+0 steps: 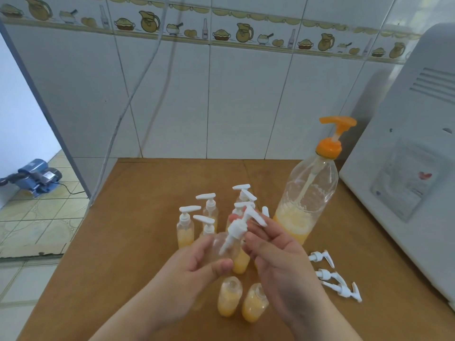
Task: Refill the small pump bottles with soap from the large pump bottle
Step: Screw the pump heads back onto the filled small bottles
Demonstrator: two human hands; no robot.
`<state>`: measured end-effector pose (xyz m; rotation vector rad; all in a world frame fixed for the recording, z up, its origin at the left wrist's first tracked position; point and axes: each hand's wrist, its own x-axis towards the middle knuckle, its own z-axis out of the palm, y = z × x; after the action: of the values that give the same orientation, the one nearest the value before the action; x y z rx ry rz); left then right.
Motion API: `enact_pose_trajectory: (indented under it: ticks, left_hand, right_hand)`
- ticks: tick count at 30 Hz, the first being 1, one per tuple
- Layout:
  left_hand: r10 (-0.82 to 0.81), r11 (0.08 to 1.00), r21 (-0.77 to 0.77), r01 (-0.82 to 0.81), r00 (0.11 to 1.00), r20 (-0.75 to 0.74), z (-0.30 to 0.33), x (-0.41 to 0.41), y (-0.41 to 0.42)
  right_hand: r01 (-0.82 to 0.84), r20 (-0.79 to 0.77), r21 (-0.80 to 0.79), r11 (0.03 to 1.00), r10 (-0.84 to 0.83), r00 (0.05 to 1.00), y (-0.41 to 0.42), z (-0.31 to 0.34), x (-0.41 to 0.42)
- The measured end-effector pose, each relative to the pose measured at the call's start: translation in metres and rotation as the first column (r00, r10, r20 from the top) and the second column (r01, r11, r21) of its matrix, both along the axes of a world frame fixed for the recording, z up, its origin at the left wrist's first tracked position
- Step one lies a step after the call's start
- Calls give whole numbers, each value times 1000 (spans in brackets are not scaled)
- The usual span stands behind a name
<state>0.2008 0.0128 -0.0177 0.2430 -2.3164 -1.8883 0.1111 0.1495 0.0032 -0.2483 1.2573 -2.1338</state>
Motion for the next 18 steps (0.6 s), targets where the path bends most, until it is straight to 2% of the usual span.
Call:
enact_pose_trajectory:
  ticks: [2, 5, 8, 10, 12, 15, 18]
  left_hand:
    - [-33, 999, -43, 34, 999, 20, -3, 0, 3]
    - [-7, 971, -237, 4, 1000, -12, -1, -2, 7]
    - [63, 968, -239, -72, 997, -48, 1, -1, 7]
    - [78, 958, -273, -92, 995, -60, -1, 0, 6]
    - [59, 943, -323, -80, 995, -74, -7, 1, 5]
    - [33, 945, -323, -43, 999, -37, -13, 1, 1]
    - [80, 898, -430, -96, 995, -55, -17, 0, 3]
  right_hand:
    - [6, -42, 31, 1000, -5, 999, -3, 2, 0]
    - [-2, -71, 96, 995, 9, 997, -4, 3, 1]
    - [-39, -68, 64, 997, 43, 997, -3, 4, 2]
    - [-3, -90, 105, 995, 12, 996, -4, 2, 2]
    - [33, -117, 153, 988, -15, 993, -4, 1, 1]
    - [-3, -148, 175, 985, 29, 989, -4, 5, 2]
    - [23, -196, 190, 981, 15, 981, -6, 3, 6]
